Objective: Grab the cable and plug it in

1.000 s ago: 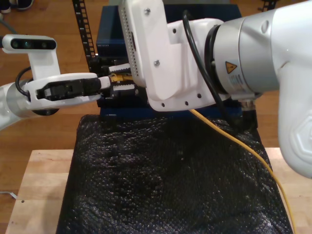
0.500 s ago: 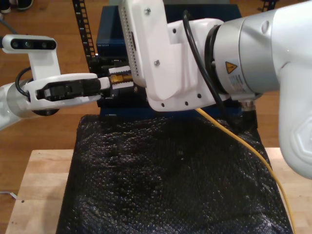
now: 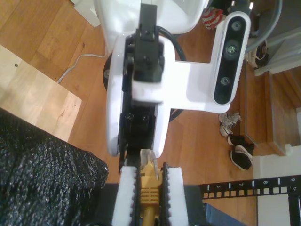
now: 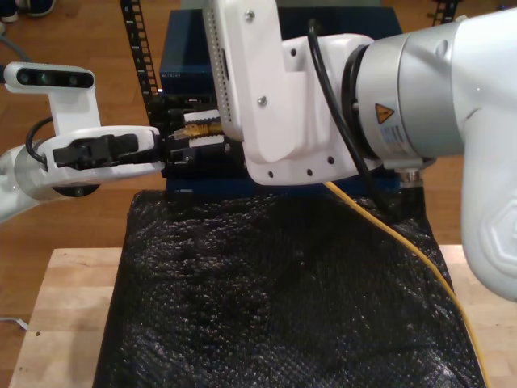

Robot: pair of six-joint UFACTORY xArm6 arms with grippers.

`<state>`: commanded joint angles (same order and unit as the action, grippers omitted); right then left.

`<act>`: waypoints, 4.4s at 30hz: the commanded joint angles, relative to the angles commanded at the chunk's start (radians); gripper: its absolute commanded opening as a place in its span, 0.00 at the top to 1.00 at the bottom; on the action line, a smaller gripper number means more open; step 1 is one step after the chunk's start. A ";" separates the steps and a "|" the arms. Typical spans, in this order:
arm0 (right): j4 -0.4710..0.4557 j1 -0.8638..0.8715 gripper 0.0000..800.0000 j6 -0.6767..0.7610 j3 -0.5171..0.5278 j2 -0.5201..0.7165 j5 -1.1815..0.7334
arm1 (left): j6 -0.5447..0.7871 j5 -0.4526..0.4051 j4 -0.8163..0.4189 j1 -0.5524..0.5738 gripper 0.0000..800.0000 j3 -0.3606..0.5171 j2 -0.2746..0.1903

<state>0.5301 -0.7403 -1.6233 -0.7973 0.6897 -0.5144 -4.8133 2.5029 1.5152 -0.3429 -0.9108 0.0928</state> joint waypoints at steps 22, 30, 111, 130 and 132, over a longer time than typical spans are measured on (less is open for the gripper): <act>-0.003 0.048 1.00 0.100 -0.069 -0.074 -0.017 | 0.002 -0.203 -0.005 -0.012 0.01 -0.011 -0.064; -0.003 0.124 1.00 0.117 -0.072 -0.086 -0.051 | 0.002 -0.216 -0.009 -0.040 0.01 -0.035 -0.081; -0.071 0.603 1.00 0.189 -0.072 -0.354 -0.488 | 1.129 -0.674 -1.478 -0.580 0.00 0.192 -0.500; -0.092 0.605 1.00 0.189 -0.069 -0.358 -0.489 | 1.344 -0.879 -1.622 -0.838 0.00 0.465 -0.519; -0.092 0.605 1.00 0.189 -0.069 -0.356 -0.489 | 1.350 -0.887 -1.628 -0.841 0.00 0.479 -0.520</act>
<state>0.4381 -0.1358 -1.4346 -0.8663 0.3337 -1.0039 -3.4630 1.6161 -0.1128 -1.1838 -0.4321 -0.4273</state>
